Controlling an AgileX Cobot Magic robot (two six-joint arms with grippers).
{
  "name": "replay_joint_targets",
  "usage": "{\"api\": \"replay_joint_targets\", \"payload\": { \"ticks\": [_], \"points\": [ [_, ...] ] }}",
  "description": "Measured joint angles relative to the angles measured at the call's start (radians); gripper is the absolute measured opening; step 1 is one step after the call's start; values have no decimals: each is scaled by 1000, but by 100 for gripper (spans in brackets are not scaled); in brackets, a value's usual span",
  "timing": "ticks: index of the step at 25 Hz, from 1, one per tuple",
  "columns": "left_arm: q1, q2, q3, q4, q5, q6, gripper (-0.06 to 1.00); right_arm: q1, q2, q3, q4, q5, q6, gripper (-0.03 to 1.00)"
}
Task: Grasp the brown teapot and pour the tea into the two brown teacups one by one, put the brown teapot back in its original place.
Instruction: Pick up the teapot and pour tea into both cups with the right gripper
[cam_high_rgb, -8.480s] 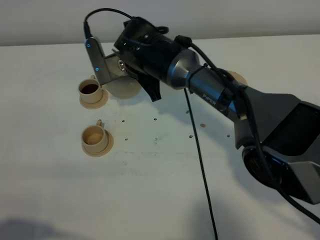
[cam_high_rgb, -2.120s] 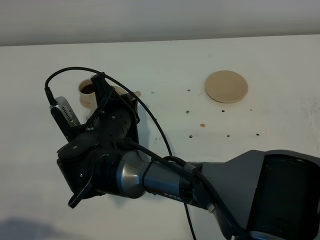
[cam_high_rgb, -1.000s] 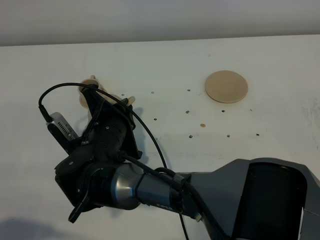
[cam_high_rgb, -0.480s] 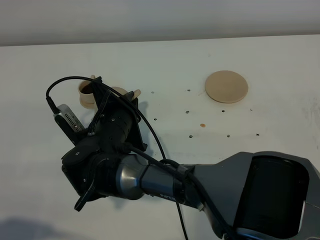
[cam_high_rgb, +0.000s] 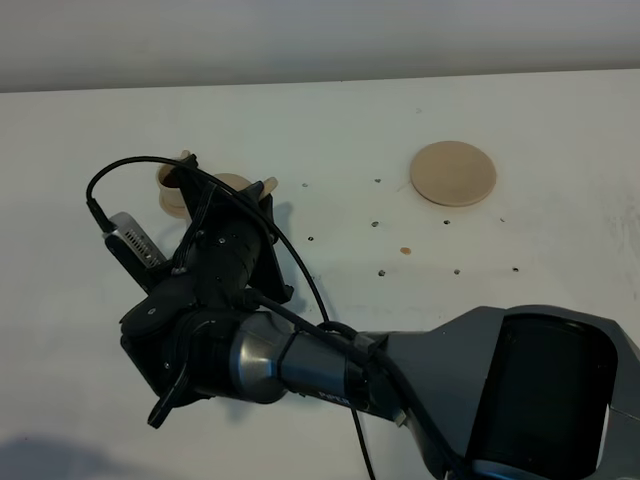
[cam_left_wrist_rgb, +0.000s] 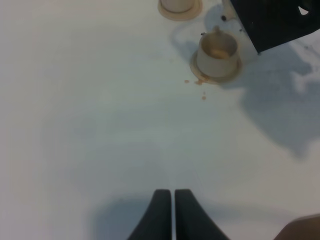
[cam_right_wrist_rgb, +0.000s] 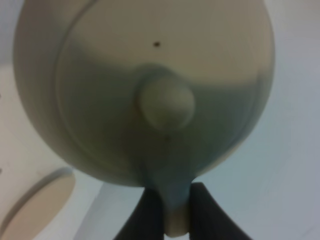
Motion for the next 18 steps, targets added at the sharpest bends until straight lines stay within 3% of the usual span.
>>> {"api": "replay_joint_targets", "payload": {
  "ticks": [18],
  "points": [
    [0,0,0,0,0,0,-2,7,0,0,-44,0,-30,11]
  ]
}}
